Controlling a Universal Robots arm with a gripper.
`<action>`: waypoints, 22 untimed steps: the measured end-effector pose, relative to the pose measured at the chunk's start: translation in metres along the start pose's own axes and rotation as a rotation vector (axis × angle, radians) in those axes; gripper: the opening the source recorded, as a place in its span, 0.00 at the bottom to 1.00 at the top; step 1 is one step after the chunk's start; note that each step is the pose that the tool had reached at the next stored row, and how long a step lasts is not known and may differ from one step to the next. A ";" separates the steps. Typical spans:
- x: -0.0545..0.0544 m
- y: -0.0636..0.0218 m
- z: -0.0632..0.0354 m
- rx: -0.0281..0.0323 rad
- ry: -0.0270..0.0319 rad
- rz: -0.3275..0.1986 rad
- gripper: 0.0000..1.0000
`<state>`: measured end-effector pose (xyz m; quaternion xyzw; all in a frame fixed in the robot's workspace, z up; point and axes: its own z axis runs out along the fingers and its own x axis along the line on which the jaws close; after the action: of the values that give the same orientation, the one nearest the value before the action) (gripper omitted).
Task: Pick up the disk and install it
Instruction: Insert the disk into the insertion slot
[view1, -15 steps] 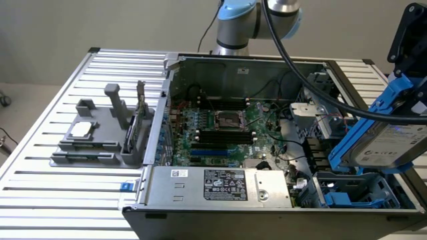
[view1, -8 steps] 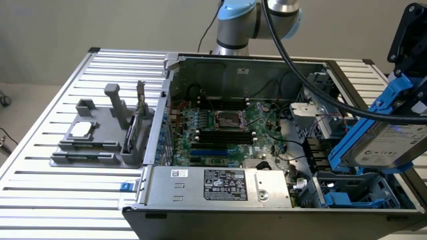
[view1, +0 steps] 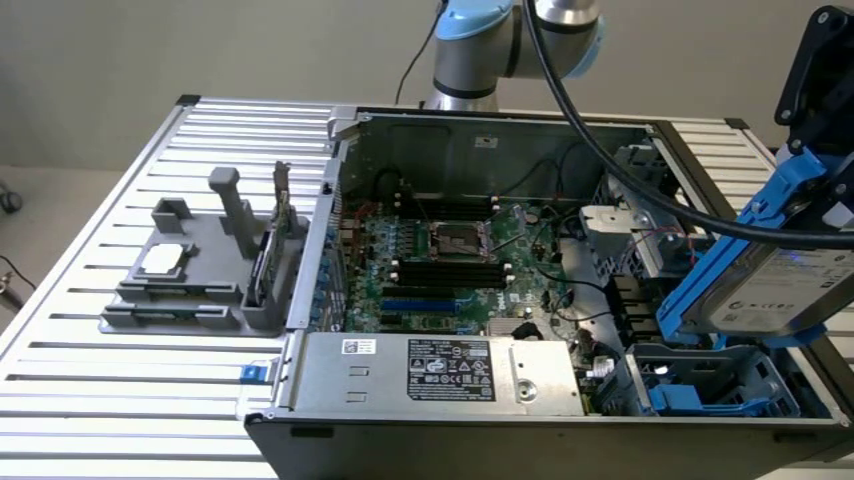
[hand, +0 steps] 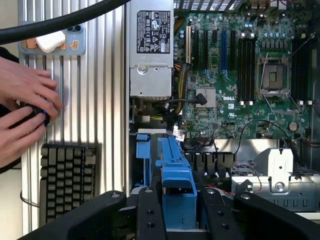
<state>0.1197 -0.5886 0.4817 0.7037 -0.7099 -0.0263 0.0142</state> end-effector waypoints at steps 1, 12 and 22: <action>0.000 0.0002 0.0011 0.0020 -0.0003 0.000 0.33; 0.001 -0.0004 0.0160 0.0041 0.0004 -0.003 0.33; 0.003 0.0001 0.0279 0.0134 0.0008 -0.010 0.33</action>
<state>0.1179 -0.5914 0.4538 0.7072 -0.7066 -0.0213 0.0096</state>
